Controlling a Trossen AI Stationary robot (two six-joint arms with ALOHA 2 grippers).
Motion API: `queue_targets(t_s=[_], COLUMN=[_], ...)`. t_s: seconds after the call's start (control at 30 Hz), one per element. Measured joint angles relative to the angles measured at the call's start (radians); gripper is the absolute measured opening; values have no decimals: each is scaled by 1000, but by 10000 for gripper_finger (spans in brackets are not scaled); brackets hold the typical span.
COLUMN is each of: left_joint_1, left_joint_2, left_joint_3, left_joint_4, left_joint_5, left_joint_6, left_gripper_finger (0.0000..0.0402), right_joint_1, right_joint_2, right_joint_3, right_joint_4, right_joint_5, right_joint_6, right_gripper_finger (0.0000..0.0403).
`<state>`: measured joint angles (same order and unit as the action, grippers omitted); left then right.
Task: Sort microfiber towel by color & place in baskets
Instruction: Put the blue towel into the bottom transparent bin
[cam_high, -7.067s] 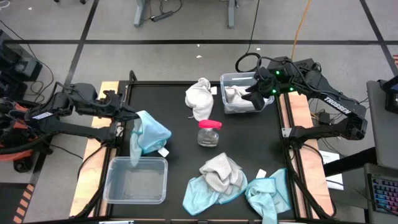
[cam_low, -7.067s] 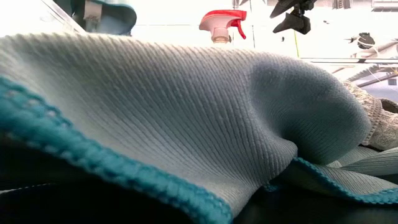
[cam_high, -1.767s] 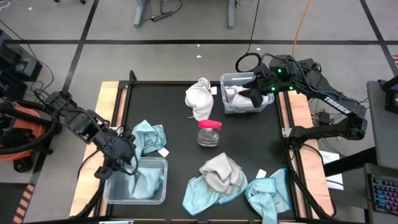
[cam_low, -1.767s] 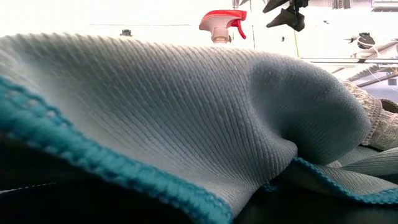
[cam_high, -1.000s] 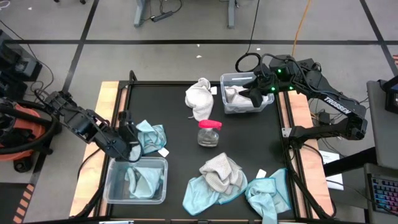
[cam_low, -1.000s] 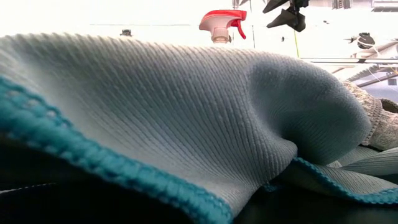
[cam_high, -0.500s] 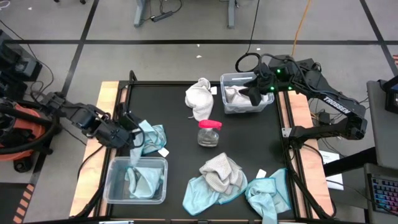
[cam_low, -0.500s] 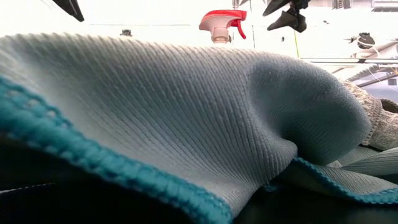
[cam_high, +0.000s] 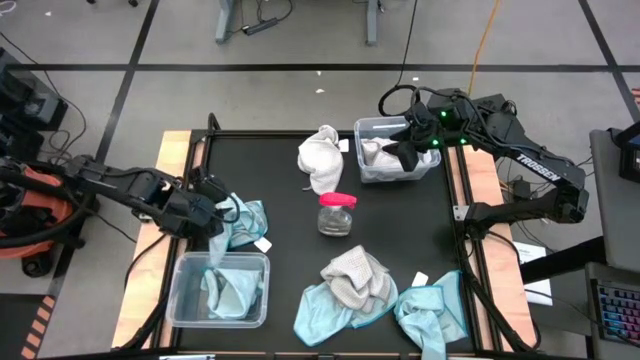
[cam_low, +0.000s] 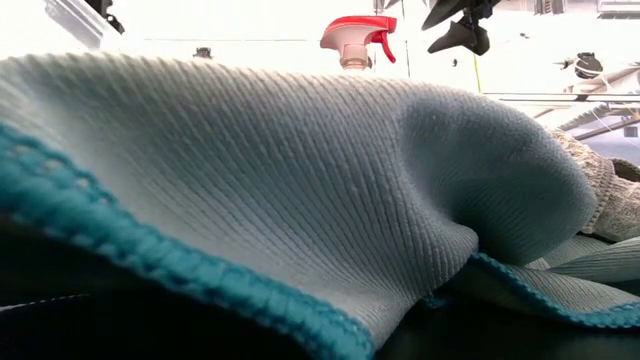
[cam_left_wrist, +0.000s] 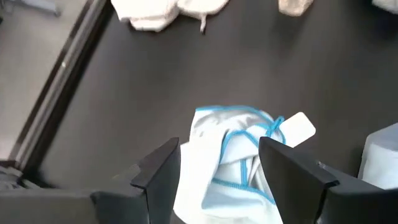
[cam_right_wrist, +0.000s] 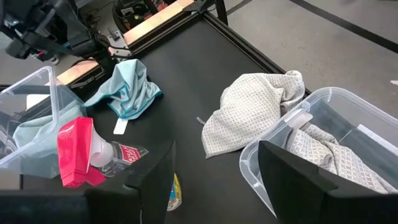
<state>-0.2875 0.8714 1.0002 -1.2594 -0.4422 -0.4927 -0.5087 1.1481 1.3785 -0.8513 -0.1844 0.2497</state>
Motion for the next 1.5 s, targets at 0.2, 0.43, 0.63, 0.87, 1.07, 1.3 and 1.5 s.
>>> queue_targets(t_s=[0.2,0.43,0.63,0.87,1.07,1.3,1.5], left_joint_1=[62,128,194,284,375,435,456], left_joint_2=[-23,-42,-55,-55,-29,62,142], left_joint_3=[-90,-175,-243,-266,-269,-313,-357], left_joint_4=[55,111,142,175,202,238,345], left_joint_5=[75,132,180,241,309,355,357], left_joint_6=[1,9,35,57,30,-16,-51], left_gripper_finger=[223,223,223,250,300,318,318], right_joint_1=[0,0,0,0,0,0,0], right_joint_2=[1,1,1,1,1,1,1], right_joint_3=[0,0,0,0,0,0,0], right_joint_4=[0,-2,-6,-6,-6,-6,-6], right_joint_5=[0,0,-1,-1,-1,-1,-1], right_joint_6=[-8,-11,-23,-26,-27,-32,-32], right_gripper_finger=[219,219,219,219,219,219,219])
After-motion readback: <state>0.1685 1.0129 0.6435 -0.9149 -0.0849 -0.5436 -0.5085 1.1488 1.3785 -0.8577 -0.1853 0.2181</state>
